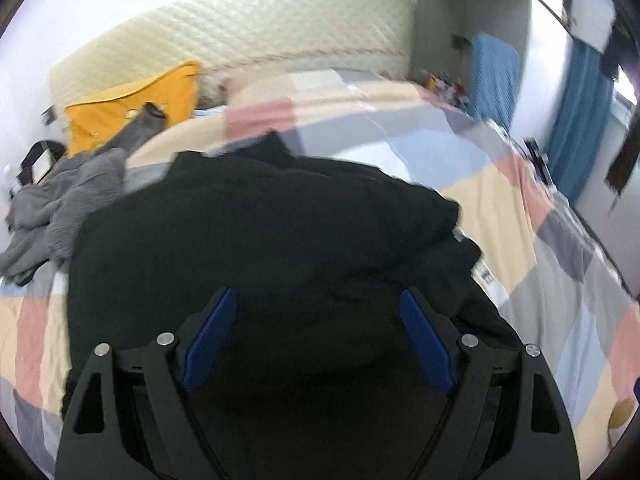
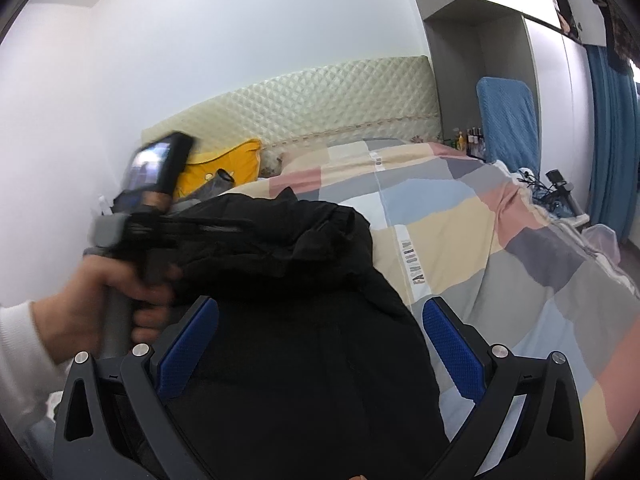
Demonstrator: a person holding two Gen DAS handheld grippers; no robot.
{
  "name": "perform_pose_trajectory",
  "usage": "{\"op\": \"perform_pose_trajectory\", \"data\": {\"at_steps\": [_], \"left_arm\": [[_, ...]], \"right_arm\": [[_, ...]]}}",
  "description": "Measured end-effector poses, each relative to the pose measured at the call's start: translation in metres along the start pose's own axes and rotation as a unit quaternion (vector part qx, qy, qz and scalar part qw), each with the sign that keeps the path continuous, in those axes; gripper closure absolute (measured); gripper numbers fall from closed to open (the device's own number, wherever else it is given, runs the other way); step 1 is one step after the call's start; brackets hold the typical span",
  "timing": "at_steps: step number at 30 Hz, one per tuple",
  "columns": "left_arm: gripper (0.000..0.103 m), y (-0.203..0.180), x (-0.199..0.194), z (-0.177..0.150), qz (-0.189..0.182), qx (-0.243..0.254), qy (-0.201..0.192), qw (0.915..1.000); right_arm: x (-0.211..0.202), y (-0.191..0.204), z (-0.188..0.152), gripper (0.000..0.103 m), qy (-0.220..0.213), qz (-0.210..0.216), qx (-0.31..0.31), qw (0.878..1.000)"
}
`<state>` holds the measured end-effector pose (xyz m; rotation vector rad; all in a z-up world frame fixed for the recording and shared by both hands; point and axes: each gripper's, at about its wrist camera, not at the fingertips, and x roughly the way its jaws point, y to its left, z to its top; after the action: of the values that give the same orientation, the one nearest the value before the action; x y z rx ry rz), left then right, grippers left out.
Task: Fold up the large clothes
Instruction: 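Lay the sleeve across the jacket body and open the left gripper, then grasp the black jacket's hem with both grippers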
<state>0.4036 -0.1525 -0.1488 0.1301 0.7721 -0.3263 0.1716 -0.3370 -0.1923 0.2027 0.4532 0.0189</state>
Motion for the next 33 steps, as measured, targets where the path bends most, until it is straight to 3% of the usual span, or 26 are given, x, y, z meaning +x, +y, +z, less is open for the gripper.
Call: {"op": "perform_pose_trajectory", "data": {"at_steps": [4, 8, 12, 14, 21, 26, 33], "left_arm": [[0.019, 0.057, -0.018, 0.012, 0.031, -0.042, -0.021, 0.9984], [0.019, 0.106, -0.015, 0.021, 0.065, -0.056, -0.031, 0.9958], [0.019, 0.14, 0.01, 0.025, 0.076, -0.078, -0.028, 0.9936], [0.019, 0.155, 0.027, 0.026, 0.081, -0.087, -0.023, 0.9926], [0.016, 0.176, 0.09, 0.014, 0.092, -0.06, -0.01, 0.9939], [0.015, 0.186, 0.119, 0.007, 0.071, -0.065, 0.015, 0.9952], [0.013, 0.184, 0.137, 0.0, 0.073, -0.067, 0.008, 0.9951]], "right_arm": [[0.018, 0.019, 0.025, 0.0, 0.005, 0.016, -0.022, 1.0], [0.058, 0.044, 0.068, 0.002, 0.0, 0.064, -0.06, 0.996], [0.134, 0.074, 0.094, 0.016, 0.026, 0.077, -0.097, 0.992], [0.179, 0.088, 0.098, 0.017, 0.043, 0.078, -0.117, 0.989], [0.298, 0.11, 0.08, 0.016, 0.083, 0.066, -0.118, 0.987], [0.322, 0.108, 0.057, 0.016, 0.058, 0.06, -0.131, 0.988], [0.343, 0.104, 0.045, 0.014, 0.052, 0.063, -0.119, 0.99]]}}
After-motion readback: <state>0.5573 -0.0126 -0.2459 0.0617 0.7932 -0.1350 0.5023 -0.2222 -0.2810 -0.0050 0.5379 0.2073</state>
